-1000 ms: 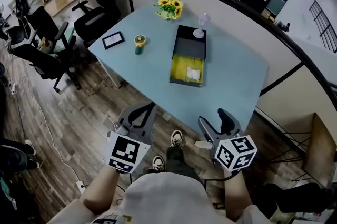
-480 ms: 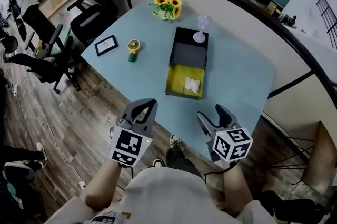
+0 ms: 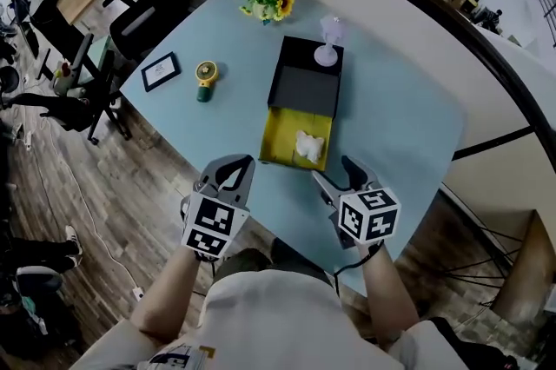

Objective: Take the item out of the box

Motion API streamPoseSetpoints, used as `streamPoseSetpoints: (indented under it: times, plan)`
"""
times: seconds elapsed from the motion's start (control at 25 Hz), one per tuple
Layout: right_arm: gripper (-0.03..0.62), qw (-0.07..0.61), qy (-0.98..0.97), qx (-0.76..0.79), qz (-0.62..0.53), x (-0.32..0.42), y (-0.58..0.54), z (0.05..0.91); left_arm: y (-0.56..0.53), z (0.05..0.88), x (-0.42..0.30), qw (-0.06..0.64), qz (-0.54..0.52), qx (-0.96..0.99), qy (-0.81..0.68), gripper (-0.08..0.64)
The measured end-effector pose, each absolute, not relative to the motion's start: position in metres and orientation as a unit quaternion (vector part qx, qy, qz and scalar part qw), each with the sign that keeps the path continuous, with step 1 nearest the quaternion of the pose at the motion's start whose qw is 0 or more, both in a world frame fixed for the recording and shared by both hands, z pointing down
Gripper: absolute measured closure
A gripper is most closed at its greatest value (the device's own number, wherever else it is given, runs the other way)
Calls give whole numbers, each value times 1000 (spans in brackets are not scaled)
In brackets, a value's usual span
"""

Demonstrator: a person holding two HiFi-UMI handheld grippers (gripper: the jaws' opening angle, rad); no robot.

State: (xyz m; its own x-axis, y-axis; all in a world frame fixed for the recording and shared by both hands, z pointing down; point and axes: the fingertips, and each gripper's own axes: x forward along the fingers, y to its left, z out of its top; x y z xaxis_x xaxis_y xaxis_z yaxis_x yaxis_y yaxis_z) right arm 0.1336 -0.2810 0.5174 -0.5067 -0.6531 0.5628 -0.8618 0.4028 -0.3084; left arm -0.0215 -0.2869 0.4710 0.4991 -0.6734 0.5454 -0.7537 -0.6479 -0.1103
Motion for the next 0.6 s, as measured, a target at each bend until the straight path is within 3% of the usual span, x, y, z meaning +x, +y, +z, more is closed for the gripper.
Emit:
streamPoseSetpoints:
  times: [0.6]
  plan:
    - [268, 267, -803, 418, 330, 118, -334, 616, -330, 552, -22, 128, 349, 840, -395, 557]
